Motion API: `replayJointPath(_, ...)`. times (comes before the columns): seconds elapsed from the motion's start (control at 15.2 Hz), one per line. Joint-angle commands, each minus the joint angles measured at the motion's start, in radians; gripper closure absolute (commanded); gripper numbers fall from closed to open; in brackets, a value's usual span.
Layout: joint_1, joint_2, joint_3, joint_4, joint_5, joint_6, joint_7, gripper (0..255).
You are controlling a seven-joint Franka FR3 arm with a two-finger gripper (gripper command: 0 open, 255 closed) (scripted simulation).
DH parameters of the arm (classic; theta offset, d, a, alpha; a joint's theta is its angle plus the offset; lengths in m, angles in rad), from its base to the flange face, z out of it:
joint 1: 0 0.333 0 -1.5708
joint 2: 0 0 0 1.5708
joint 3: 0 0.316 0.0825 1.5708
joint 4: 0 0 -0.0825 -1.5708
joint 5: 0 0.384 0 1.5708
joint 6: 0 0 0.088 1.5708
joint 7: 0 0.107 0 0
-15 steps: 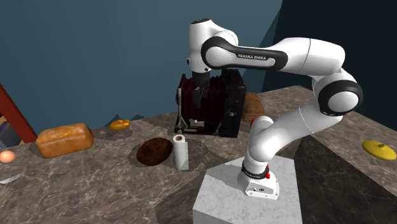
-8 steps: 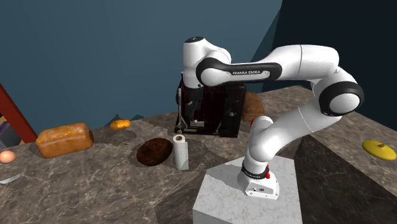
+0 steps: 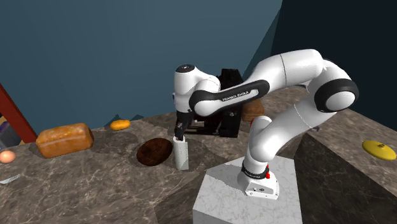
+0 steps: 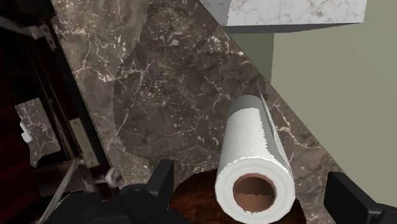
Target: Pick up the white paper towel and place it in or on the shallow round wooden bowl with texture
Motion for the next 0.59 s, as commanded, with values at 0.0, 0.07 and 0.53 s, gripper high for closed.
replayJointPath(0.0, 0.003, 0.037, 0.027, -0.021, 0.006, 0.072, 0.031, 0)
replayJointPath(0.07, 0.002, 0.043, 0.028, -0.031, 0.006, 0.088, 0.031, 0)
replayJointPath(0.53, -0.004, 0.089, 0.036, -0.09, 0.003, 0.194, 0.035, 0)
